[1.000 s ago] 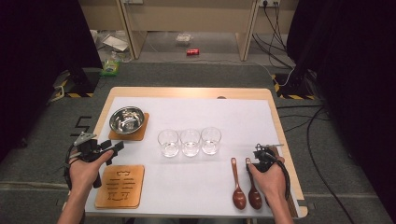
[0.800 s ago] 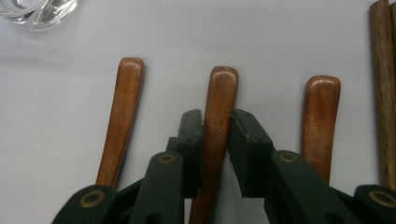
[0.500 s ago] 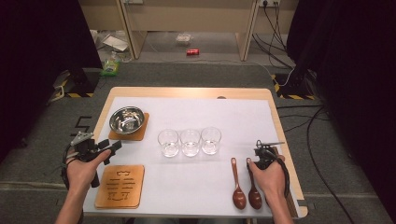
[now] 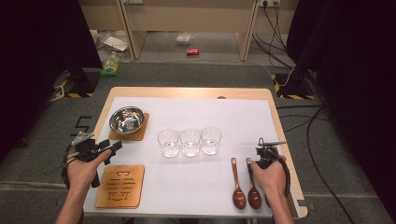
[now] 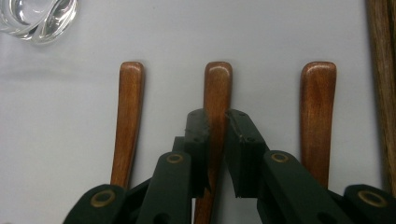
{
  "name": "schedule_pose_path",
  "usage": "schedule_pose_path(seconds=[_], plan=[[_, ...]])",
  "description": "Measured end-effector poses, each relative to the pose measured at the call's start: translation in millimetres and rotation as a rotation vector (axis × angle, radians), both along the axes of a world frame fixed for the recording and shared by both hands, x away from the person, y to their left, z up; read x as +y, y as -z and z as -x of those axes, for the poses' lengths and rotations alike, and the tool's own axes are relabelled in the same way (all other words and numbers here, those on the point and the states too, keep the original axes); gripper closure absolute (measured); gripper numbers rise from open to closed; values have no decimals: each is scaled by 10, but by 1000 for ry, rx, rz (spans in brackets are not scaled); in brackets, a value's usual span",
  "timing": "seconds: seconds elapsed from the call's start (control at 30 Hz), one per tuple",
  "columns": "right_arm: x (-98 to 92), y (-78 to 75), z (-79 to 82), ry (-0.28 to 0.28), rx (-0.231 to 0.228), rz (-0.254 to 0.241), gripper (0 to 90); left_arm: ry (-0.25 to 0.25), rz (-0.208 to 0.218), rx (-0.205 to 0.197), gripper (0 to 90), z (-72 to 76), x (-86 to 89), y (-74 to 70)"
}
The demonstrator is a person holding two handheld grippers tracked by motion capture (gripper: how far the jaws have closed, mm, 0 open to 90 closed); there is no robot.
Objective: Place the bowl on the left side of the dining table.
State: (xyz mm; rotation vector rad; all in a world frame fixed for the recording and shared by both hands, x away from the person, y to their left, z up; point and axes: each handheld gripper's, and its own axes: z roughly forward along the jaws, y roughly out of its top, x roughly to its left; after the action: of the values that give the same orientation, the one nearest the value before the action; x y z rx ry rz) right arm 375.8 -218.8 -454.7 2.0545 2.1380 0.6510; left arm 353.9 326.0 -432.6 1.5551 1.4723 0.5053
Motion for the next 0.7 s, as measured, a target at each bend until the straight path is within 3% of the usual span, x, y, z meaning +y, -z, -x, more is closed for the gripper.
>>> schedule_pose_path(seconds=[0.17,0.47,0.6,0.7], plan=[[6,40,-19,21,21,-10,766,3,0,-1,406,0,-1,2],[67,24,-4,41,5,12,782,5,-2,-4,407,2,0,3],[112,-38,11,15,-9,10,843,5,-2,-4,408,1,1,10],[159,-26,-6,-9,8,40,838,10,-2,-6,408,3,-6,9]])
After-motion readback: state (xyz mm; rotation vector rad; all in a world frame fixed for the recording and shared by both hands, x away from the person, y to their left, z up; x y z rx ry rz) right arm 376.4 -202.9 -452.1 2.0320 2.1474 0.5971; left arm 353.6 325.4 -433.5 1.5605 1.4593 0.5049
